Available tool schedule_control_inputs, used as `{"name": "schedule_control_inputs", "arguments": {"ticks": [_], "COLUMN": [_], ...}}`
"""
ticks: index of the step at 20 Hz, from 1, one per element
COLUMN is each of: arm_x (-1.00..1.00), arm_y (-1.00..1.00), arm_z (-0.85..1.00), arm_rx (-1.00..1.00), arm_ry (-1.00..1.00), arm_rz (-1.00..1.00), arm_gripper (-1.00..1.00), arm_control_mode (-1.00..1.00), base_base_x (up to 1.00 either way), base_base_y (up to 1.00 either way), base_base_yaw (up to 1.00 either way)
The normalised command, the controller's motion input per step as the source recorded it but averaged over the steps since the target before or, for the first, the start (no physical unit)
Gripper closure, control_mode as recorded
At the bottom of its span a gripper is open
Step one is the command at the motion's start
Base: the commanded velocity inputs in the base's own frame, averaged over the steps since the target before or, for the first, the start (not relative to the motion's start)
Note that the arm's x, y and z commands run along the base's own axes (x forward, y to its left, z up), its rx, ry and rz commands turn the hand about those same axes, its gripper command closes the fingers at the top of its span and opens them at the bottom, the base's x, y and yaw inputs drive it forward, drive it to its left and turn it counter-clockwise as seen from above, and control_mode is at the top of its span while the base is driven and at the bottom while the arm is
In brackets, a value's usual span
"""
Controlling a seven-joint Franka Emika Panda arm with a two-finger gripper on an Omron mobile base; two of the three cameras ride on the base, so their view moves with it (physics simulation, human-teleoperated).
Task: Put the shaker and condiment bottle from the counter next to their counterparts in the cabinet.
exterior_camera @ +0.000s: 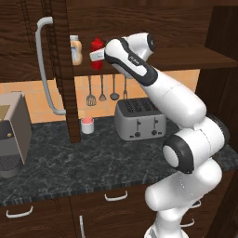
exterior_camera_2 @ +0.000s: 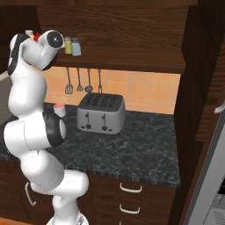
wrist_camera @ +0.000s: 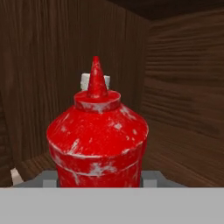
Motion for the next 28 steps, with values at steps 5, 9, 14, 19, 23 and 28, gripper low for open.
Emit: {"name": "schedule_control_inputs", "arguments": {"ticks": [5,9,14,19,23,28], "arm_x": [0.53,0.51,0.52,0.40,0.02,-0.12], "arm_y": [0.22,0.19,0.20,0.11,0.00,-0.02], "arm_z": [-0.48,-0.46,-0.50,-0.54,-0.42,-0.20], "arm_rx": [0.00,0.00,0.00,0.00,0.01,0.04], "arm_ry": [0.02,0.00,0.00,0.00,0.00,0.00], "arm_rz": [0.00,0.00,0.00,0.00,0.00,0.01], "arm_gripper": [1.00,1.00,1.00,-1.00,-1.00,-1.00], "arm_control_mode": [-1.00,-1.00,-1.00,-1.00,-1.00,-1.00], "base_base_x": [0.00,0.00,0.00,0.00,0.00,0.00], "base_base_y": [0.00,0.00,0.00,0.00,0.00,0.00], "base_base_yaw": [0.00,0.00,0.00,0.00,0.00,0.00]}}
